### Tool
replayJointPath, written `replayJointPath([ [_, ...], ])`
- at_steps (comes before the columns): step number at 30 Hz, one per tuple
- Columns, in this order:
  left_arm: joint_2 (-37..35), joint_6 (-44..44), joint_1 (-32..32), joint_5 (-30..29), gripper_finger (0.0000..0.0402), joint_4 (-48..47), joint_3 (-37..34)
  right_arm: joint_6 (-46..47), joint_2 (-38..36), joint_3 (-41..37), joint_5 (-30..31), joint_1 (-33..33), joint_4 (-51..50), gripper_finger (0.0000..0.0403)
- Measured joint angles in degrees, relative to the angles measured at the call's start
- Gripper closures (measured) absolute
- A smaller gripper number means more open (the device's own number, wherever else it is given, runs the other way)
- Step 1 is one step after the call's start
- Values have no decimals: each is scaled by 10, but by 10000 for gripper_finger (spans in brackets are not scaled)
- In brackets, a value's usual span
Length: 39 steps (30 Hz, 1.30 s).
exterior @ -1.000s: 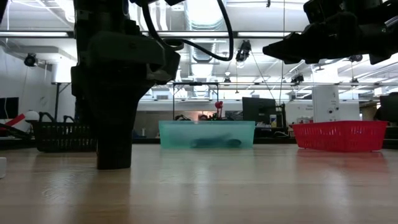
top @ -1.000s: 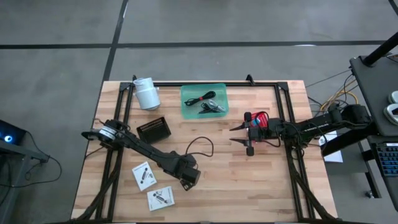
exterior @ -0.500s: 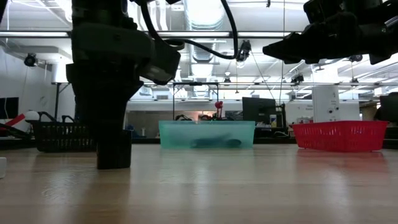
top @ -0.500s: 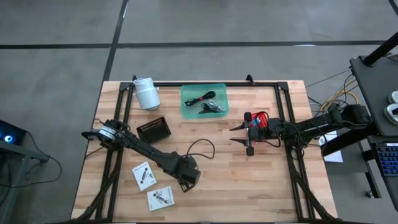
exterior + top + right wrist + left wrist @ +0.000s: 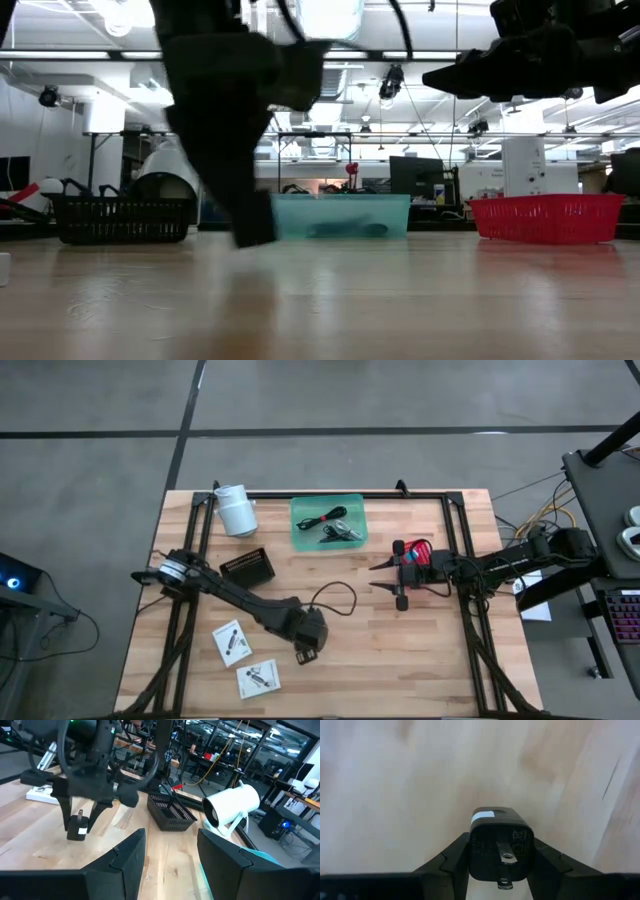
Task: Pick and place items into bin
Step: Put the black charger adapter into the orange bin
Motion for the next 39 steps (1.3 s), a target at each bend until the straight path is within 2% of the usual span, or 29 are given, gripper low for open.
replayJointPath([
  [6,-28,96,5,-96,269,69,-2,-39,0,0,-1,0,19,236],
  [9,-55,141,9,-115,269,132,-17,-68,1,1,-9,4,33,237],
  [15,-134,211,26,-115,269,269,-99,-164,10,1,-34,39,51,249],
  [19,-192,240,41,-113,269,413,-183,-238,30,0,-33,75,81,266],
  [23,-234,258,62,-52,269,579,-269,-302,70,3,-6,104,134,280],
  [26,-247,254,77,-18,269,662,-315,-352,106,18,30,117,156,283],
  [33,-254,285,92,-10,269,679,-337,-437,200,80,46,120,153,274],
  [39,-255,284,101,-12,269,675,-337,-473,254,128,46,120,153,237],
])
